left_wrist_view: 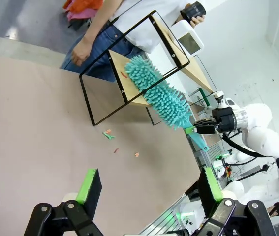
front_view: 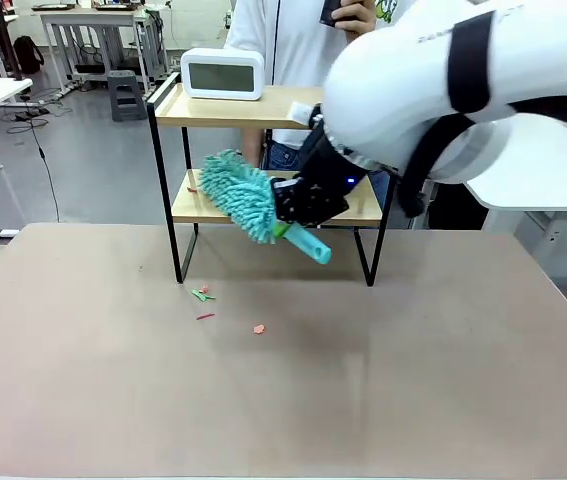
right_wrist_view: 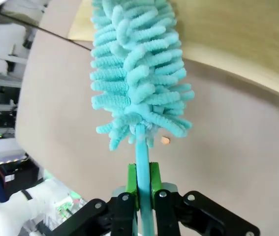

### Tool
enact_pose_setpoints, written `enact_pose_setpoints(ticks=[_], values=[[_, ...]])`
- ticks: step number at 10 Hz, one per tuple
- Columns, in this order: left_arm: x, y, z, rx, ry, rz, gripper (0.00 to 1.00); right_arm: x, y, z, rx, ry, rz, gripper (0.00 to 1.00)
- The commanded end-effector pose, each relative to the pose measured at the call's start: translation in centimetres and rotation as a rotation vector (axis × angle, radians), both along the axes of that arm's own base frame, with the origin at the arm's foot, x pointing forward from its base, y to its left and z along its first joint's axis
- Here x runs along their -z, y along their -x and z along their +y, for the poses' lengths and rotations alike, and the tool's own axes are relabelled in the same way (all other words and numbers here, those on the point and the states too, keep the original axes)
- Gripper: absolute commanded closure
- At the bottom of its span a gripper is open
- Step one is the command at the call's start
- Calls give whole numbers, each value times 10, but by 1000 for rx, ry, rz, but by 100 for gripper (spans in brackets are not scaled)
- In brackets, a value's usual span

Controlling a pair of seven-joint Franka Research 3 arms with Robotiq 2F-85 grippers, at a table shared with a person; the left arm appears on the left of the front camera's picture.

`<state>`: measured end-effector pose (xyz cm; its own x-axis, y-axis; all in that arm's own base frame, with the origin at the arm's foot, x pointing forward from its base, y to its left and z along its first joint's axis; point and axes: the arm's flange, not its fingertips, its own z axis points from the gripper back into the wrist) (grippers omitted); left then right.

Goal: Clean the shelf.
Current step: Clean the remaining tier of the Shelf with the Duster once objects are removed.

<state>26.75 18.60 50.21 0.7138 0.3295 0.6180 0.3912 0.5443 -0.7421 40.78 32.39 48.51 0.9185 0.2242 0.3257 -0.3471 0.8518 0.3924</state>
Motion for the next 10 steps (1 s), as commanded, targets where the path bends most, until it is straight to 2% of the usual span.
enact_pose_setpoints(ticks=[1,3,7,9,10], values=[[-1,0,-1,5,6,-27,0,-9,-8,29,-64,3,32,88],[-1,0,-1,5,6,-27,0,-13,-10,41,-190,-88,40,88],[-1,0,-1,5,6,-27,0,-15,-3,2,-103,-126,23,88],[-1,0,-1,5,6,-27,0,-18,13,-37,-71,-142,24,88],[-1,0,-1,5,6,-27,0,-23,30,-68,-82,-145,35,88]])
